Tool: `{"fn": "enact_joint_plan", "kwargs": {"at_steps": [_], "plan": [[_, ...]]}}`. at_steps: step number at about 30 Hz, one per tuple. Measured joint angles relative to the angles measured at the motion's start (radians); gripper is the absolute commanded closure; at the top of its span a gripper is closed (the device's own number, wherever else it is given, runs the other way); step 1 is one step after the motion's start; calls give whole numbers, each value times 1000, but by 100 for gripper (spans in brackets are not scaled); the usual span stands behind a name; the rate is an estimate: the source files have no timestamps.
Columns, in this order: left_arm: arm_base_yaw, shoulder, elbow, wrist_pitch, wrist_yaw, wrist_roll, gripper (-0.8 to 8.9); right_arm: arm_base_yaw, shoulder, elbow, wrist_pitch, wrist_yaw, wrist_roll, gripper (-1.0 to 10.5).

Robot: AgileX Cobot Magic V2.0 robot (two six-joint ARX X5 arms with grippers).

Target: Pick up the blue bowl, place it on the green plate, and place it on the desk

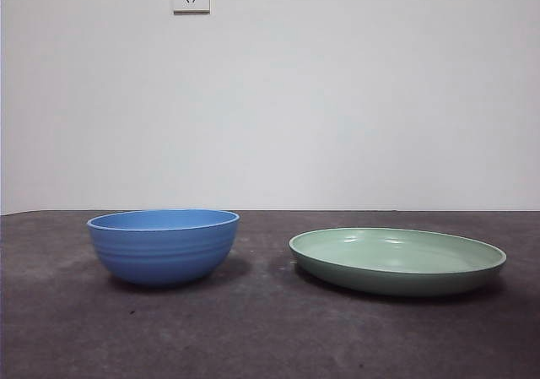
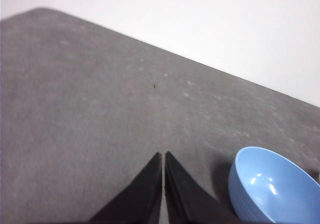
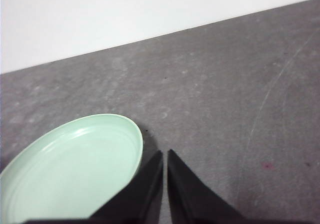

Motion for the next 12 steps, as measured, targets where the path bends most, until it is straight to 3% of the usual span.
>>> {"fn": "enact_joint_plan", "kwargs": {"at_steps": [5,12], "plan": [[0,2,45,-42,4,-60,804,0,1,44,-11,-1,35,938],[0,66,231,-104,11,-60,804,0,20,184,-80,-1,40,939]]}}
